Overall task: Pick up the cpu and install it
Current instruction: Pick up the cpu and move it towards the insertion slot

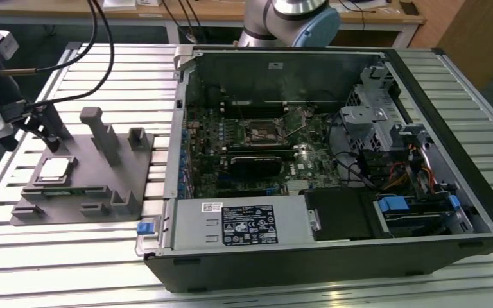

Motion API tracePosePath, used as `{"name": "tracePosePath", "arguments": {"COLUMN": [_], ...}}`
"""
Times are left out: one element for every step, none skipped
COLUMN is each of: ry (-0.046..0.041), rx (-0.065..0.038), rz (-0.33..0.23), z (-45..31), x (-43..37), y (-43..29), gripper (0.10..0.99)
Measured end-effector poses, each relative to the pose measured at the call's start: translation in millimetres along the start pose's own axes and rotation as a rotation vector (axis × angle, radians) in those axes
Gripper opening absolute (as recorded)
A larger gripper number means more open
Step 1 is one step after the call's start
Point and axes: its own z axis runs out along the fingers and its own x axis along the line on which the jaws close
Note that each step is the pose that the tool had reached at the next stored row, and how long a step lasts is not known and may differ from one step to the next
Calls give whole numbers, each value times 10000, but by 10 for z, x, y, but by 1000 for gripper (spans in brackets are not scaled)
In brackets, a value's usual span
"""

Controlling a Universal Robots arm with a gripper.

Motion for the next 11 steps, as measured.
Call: {"name": "tracePosePath", "arguments": {"ry": [1,4,6,6,6,6,6,6,7,6,7], "rx": [0,1,1,0,0,1,0,0,1,1,1], "rz": [-39,-79,-101,-105,-105,-106,-106,-107,-107,-108,-111], "z": [18,35,53,67,77,87,97,107,118,131,148], "x": [0,0,0,0,0,0,-1,-1,-1,-1,-1], "y": [-3,-5,-6,-7,-7,-8,-8,-9,-11,-13,-16], "gripper": [761,761,761,761,761,761,761,761,761,761,761]}}
